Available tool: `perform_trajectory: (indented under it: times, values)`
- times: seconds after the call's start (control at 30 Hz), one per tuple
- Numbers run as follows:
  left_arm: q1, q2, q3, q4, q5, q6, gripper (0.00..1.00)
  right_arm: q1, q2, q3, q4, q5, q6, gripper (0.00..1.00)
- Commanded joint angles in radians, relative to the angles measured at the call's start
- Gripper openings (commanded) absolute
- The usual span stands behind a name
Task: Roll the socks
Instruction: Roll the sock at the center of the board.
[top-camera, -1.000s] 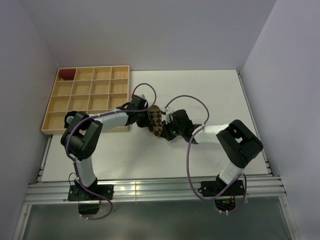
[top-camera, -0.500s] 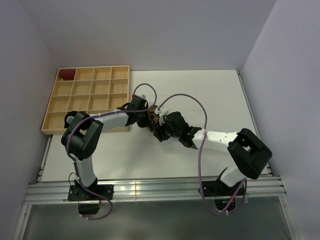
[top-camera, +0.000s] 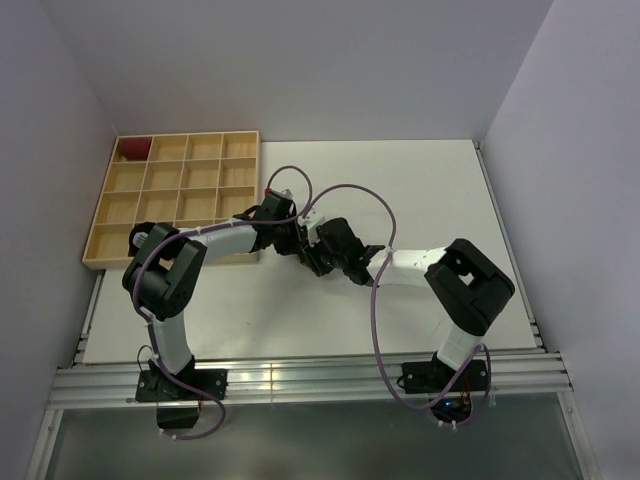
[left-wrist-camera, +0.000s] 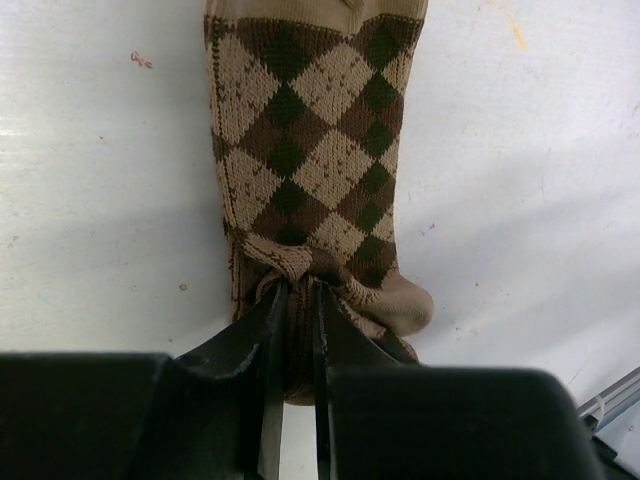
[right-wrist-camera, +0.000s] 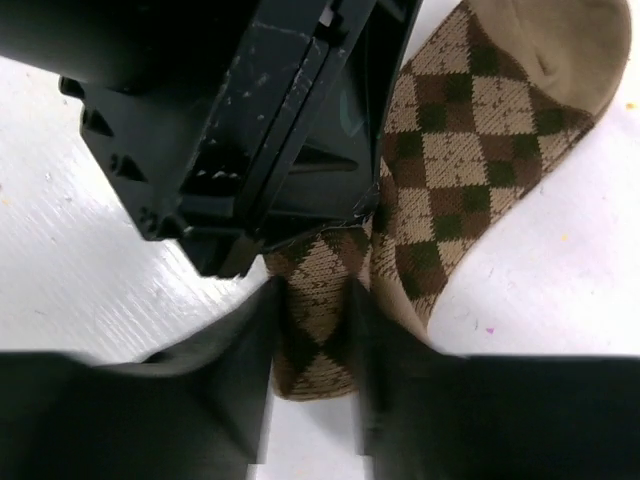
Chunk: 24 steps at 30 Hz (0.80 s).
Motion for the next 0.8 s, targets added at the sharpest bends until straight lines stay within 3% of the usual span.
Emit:
perform_trajectory:
  times: [0.0, 0.03, 0.07, 0.1, 0.4, 0.57, 0.77]
  values:
    - [-0.006, 0.03, -0.016, -0.037, 0.006, 0.053, 0.07, -0.008, 0.033, 0.048, -0.026, -0.054, -0.029, 0.33]
    - [-0.006, 0.024, -0.016, -0.035, 0.003, 0.057, 0.08, -0.008, 0.037, 0.045, -0.029, -0.062, -0.032, 0.25]
    - [-0.005, 0.019, -0.015, -0.034, 0.0, 0.06, 0.09, -0.011, 0.038, 0.046, -0.032, -0.068, -0.037, 0.07]
    - [-0.002, 0.017, -0.01, -0.032, -0.004, 0.068, 0.1, -0.011, 0.038, 0.046, -0.044, -0.076, -0.038, 0.0]
    - [0.041, 0.004, 0.047, -0.047, -0.049, 0.103, 0.29, -0.024, 0.016, 0.03, -0.064, -0.122, -0.054, 0.0]
    - [0.069, -0.006, 0.05, -0.041, -0.061, 0.099, 0.45, -0.024, 0.016, 0.034, -0.068, -0.129, -0.057, 0.0]
    - [0.081, 0.043, 0.102, -0.055, -0.063, 0.117, 0.38, -0.026, 0.024, 0.042, -0.077, -0.189, -0.064, 0.0]
